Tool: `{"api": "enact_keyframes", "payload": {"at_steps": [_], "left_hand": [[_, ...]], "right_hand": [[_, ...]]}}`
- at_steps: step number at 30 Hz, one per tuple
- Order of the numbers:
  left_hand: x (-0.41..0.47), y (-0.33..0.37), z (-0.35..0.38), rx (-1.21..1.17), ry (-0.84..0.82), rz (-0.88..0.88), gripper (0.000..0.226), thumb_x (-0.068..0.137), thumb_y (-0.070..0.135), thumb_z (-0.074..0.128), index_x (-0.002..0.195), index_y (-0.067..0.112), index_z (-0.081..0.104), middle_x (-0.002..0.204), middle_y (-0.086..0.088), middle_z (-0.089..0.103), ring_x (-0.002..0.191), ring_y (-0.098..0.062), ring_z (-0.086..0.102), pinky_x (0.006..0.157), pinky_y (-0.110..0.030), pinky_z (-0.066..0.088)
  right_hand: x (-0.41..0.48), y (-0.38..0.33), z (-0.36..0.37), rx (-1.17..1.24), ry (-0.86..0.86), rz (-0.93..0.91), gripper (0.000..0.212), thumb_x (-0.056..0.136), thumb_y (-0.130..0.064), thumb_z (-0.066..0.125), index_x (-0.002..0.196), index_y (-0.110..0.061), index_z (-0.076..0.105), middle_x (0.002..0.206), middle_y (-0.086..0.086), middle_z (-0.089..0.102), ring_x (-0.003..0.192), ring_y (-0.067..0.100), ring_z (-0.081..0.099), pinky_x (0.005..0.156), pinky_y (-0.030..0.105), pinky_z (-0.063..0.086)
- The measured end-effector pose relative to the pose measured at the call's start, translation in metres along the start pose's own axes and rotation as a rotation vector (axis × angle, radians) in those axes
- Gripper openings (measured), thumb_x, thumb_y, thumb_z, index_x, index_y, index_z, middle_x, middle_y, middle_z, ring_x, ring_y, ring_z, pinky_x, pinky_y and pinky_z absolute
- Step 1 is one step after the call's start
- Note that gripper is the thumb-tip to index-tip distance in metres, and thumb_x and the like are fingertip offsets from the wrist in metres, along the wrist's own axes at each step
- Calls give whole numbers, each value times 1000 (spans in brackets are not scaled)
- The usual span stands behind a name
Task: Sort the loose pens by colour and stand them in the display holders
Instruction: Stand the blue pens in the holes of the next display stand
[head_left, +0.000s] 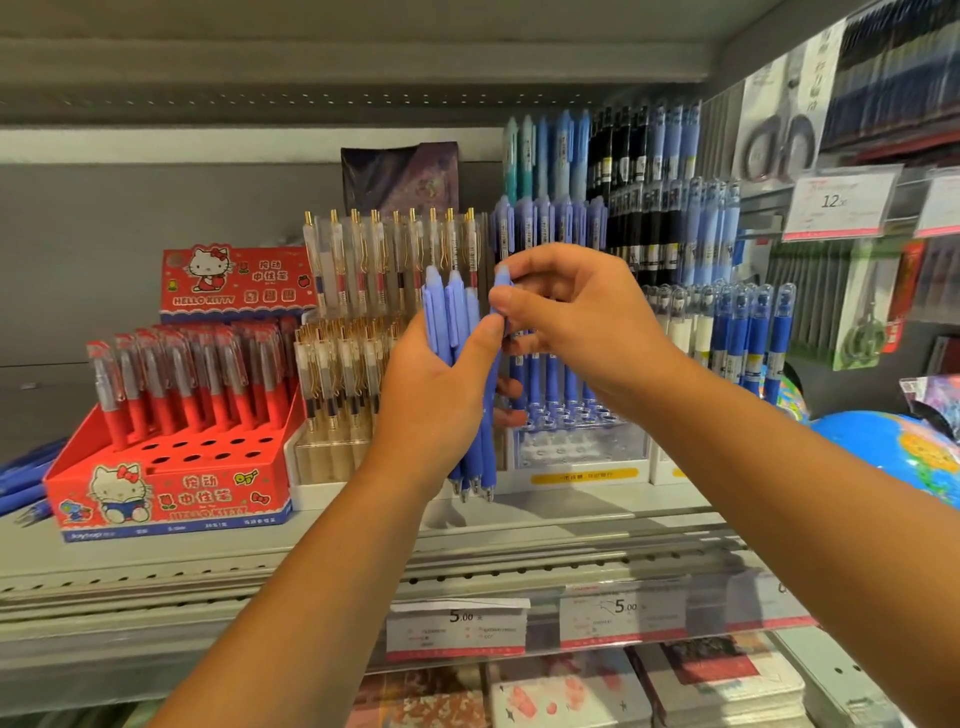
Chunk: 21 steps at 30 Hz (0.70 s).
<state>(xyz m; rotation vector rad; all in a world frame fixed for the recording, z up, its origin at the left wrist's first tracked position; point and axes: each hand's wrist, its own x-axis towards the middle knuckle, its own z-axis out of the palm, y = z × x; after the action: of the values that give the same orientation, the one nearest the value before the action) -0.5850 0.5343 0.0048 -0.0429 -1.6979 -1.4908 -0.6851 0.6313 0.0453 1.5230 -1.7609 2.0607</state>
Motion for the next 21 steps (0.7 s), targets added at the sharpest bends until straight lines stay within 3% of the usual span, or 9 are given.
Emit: {"api": "enact_keyframes", "payload": {"at_steps": [5, 8, 11, 16, 21], "left_hand": [[2, -4, -1, -6, 34, -12, 9, 98, 31, 57, 103, 38, 56, 81, 11, 69, 74, -14, 73, 56, -39, 61], [4, -6, -1, 1, 62, -3, 11, 98, 31, 57, 109, 35, 56, 87, 2, 62, 68, -11, 69, 53, -37, 60], [5, -8, -2, 6, 70, 8, 10, 98, 32, 58, 107, 35, 56, 77, 0, 57, 59, -13, 62, 50, -34, 58], [6, -10, -4, 52, 73, 13, 21, 97, 33, 59, 114, 21, 57, 55, 12, 56, 50, -12, 58, 45, -28, 54], [4, -9, -3, 31, 56, -2, 8, 95, 34, 62, 99, 38, 56, 54, 9, 58, 49, -12, 60, 44, -29, 54]], "right_hand": [[5, -1, -10, 37, 133, 48, 14, 91, -9, 67, 105, -10, 66, 80, 3, 68, 68, 10, 68, 60, 32, 59], [13, -4, -21, 39, 239, 51, 11, 92, -8, 66, 101, -15, 65, 85, 5, 67, 67, 9, 69, 59, 30, 60], [22, 2, -30, -136, 309, 3, 14, 93, -12, 66, 104, -17, 61, 90, 7, 64, 71, 10, 69, 57, 28, 60], [26, 25, -31, -354, 297, -40, 17, 93, -18, 66, 106, -23, 58, 83, -3, 59, 83, 23, 66, 64, 39, 61], [23, 43, -25, -470, 208, -10, 15, 91, -19, 68, 104, -21, 61, 84, 4, 63, 79, 24, 67, 68, 46, 60]]}}
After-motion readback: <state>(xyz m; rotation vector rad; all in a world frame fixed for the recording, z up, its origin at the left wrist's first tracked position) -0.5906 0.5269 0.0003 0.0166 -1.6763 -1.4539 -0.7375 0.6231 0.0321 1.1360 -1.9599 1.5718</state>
